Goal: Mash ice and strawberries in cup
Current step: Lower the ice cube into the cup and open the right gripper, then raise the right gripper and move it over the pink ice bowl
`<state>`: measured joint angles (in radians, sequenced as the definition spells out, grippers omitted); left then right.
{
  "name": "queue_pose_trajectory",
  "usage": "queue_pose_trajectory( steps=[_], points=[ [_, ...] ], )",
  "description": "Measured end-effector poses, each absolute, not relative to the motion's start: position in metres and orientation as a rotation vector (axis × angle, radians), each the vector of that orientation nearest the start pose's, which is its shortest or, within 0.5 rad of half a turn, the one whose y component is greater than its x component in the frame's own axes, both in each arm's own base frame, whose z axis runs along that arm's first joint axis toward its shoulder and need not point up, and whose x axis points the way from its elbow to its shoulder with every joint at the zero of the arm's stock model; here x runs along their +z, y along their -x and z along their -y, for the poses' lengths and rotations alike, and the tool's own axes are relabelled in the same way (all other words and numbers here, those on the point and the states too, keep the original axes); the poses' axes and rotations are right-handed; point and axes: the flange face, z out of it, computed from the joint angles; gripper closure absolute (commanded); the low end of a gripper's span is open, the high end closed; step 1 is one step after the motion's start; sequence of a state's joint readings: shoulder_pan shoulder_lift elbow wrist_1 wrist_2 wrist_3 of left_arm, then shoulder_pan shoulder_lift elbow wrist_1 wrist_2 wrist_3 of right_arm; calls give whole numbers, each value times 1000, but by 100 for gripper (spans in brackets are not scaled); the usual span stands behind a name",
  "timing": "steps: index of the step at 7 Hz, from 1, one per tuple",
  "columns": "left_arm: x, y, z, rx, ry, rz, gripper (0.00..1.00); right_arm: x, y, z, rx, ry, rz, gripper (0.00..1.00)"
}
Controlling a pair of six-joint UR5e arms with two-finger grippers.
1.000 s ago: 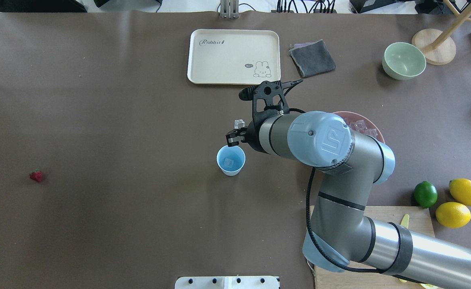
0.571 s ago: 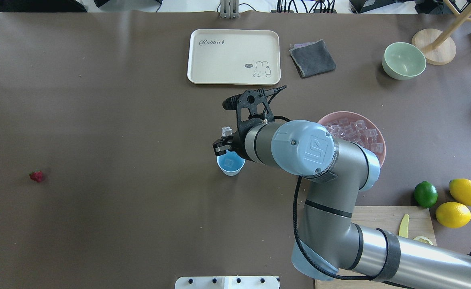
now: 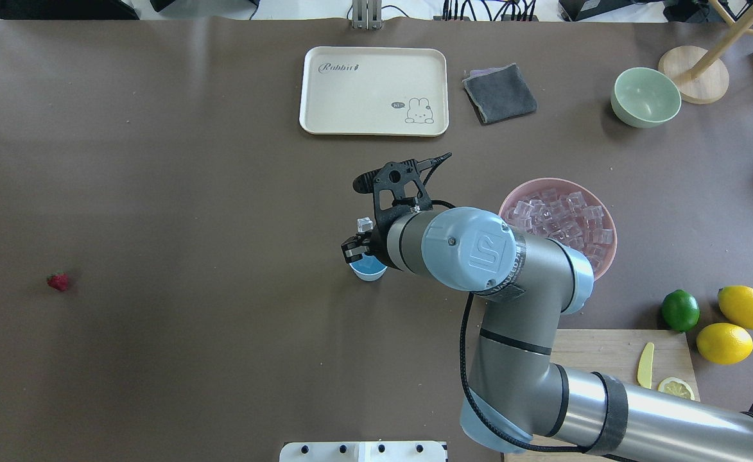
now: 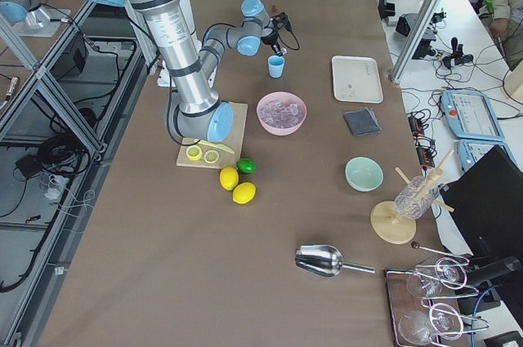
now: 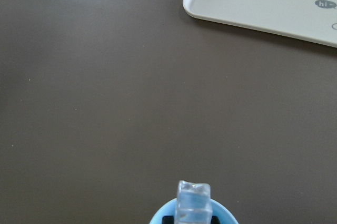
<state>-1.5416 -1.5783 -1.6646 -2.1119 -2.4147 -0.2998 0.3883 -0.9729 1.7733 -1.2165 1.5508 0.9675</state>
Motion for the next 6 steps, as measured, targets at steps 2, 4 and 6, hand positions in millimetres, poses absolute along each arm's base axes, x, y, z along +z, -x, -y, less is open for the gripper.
queue_pose_trajectory(
  steps=[2,4,6],
  points=[
    [543,44,514,23,-459,-897,2,188,551,362,-215,-580,989,30],
    [544,44,514,21,-457,-894,2,191,552,363,-232,-590,978,0],
    [545,44,514,20,-457,-892,2,191,550,367,-221,-592,981,0]
  ],
)
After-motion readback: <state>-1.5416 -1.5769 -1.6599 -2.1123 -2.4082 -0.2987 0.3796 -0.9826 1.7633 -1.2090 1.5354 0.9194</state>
